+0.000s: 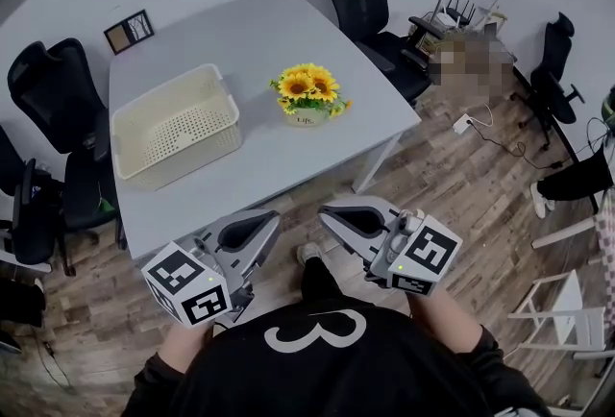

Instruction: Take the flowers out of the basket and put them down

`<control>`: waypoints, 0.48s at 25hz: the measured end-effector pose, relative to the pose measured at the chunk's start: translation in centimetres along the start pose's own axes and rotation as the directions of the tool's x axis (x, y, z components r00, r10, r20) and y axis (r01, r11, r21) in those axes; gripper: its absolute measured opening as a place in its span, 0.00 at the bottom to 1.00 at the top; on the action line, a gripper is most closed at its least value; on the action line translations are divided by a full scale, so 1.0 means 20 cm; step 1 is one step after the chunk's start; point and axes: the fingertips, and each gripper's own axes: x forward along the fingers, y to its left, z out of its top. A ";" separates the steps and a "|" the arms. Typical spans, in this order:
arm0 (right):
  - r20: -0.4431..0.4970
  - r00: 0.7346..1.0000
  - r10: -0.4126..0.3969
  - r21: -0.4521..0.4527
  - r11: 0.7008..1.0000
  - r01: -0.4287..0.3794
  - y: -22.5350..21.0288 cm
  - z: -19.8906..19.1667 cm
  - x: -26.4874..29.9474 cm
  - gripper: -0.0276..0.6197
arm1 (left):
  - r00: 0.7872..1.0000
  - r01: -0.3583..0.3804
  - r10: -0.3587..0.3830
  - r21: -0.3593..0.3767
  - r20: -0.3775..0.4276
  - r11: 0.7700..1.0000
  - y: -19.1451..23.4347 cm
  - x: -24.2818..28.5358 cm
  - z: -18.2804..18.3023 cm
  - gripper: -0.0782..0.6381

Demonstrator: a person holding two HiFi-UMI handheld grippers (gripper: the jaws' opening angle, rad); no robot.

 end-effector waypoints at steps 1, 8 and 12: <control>-0.007 1.000 0.000 0.010 1.000 0.000 0.01 -0.01 0.01 0.06 | 1.000 0.002 -0.002 0.004 0.001 1.000 -0.01 -0.01 0.00 0.13; -0.047 0.999 0.002 0.016 1.000 -0.001 0.09 -0.08 -0.03 0.06 | 1.000 0.006 -0.006 0.011 0.004 1.000 -0.09 -0.05 -0.03 0.13; -0.051 0.999 0.006 0.011 1.000 -0.005 0.12 -0.08 -0.02 0.06 | 1.000 0.008 -0.008 0.013 0.001 1.000 -0.10 -0.06 -0.04 0.13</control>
